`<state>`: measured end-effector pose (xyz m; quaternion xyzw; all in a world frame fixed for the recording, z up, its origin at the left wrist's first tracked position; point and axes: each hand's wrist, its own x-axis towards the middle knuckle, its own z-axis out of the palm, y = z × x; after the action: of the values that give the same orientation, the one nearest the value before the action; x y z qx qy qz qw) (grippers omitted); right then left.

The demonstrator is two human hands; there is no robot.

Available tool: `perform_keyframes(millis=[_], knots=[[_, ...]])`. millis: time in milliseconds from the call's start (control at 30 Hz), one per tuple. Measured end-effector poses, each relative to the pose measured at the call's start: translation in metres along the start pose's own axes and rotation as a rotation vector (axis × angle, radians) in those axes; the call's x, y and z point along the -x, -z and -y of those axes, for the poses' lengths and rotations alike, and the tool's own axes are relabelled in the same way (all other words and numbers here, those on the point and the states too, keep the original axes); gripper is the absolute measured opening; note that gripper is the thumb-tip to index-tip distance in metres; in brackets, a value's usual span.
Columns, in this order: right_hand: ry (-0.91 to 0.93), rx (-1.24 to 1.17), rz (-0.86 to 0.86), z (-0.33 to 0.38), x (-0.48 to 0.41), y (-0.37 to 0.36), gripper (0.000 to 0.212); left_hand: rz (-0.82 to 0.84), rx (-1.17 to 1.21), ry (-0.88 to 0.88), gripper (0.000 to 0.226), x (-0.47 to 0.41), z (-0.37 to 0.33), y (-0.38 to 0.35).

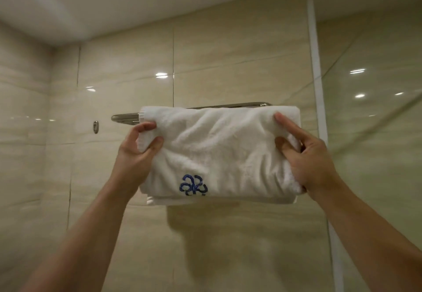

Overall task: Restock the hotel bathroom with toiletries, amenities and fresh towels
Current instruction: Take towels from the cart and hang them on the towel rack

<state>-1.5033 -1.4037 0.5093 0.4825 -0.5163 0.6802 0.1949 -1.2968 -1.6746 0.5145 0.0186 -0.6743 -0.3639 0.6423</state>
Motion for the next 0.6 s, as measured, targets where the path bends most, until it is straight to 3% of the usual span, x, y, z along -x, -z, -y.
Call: perform_keyframes(millis=[233, 600], knots=[[0.118, 0.09, -0.043, 0.008, -0.078, -0.009, 0.053, 0.04, 0.079, -0.122, 0.026, -0.096, 0.007, -0.026], [0.059, 0.044, -0.03, 0.007, -0.173, -0.014, 0.043, 0.126, -0.026, -0.157, 0.023, -0.214, 0.015, -0.053]])
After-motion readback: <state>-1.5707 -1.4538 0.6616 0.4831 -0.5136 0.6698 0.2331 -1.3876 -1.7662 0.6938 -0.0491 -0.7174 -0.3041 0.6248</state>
